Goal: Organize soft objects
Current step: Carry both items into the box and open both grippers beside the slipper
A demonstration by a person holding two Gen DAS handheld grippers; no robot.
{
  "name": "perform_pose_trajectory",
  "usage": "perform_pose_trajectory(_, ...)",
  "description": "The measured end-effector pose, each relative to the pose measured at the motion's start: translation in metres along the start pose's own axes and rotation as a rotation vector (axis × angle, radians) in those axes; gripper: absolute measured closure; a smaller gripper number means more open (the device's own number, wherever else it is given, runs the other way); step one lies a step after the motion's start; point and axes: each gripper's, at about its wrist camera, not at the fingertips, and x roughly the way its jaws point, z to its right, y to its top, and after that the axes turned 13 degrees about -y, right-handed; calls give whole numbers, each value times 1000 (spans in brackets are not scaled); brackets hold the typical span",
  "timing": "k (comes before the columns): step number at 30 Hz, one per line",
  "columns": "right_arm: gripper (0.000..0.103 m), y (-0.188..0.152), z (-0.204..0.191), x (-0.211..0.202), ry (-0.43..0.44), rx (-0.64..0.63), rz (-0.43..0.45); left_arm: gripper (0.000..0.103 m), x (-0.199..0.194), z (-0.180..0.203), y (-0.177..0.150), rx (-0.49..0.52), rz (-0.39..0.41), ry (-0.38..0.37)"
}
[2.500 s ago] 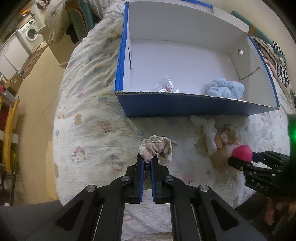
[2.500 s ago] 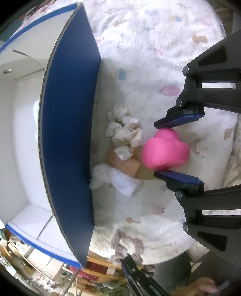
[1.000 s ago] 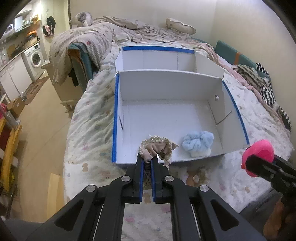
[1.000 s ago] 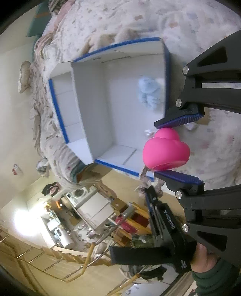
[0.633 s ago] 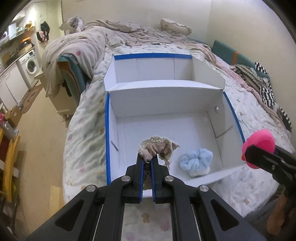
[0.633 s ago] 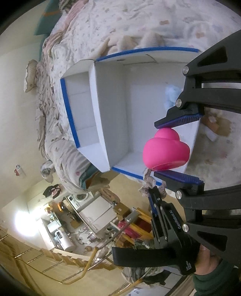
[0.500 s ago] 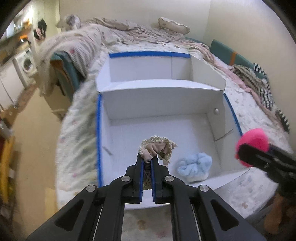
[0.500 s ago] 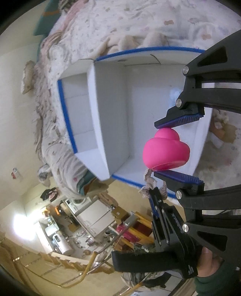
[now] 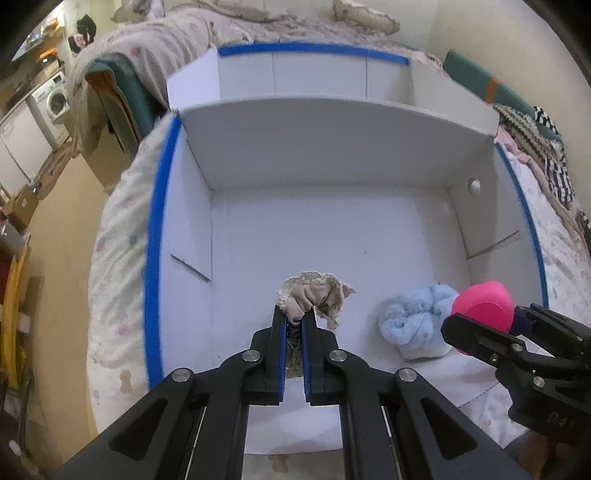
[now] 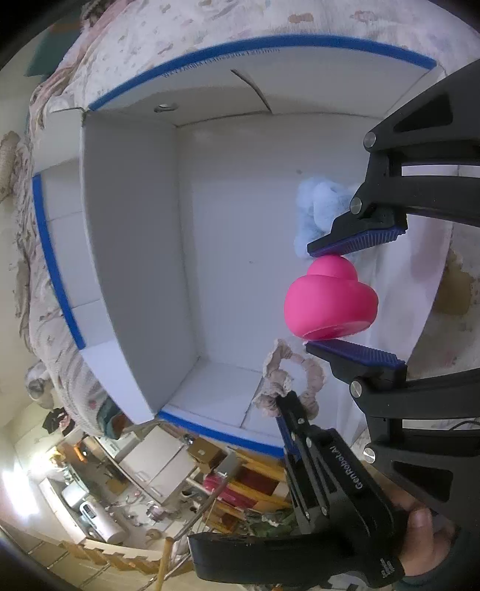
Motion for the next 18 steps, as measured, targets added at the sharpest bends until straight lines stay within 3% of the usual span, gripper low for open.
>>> perform_pose_trajectory(8,55,-3,0,21,-23,-1,-82,96,19,2,-6,11,-59,0)
perform_pose_trajectory(18,55,-2,0,30,-37,1,-113,96,36,3,-11,6,-100,11)
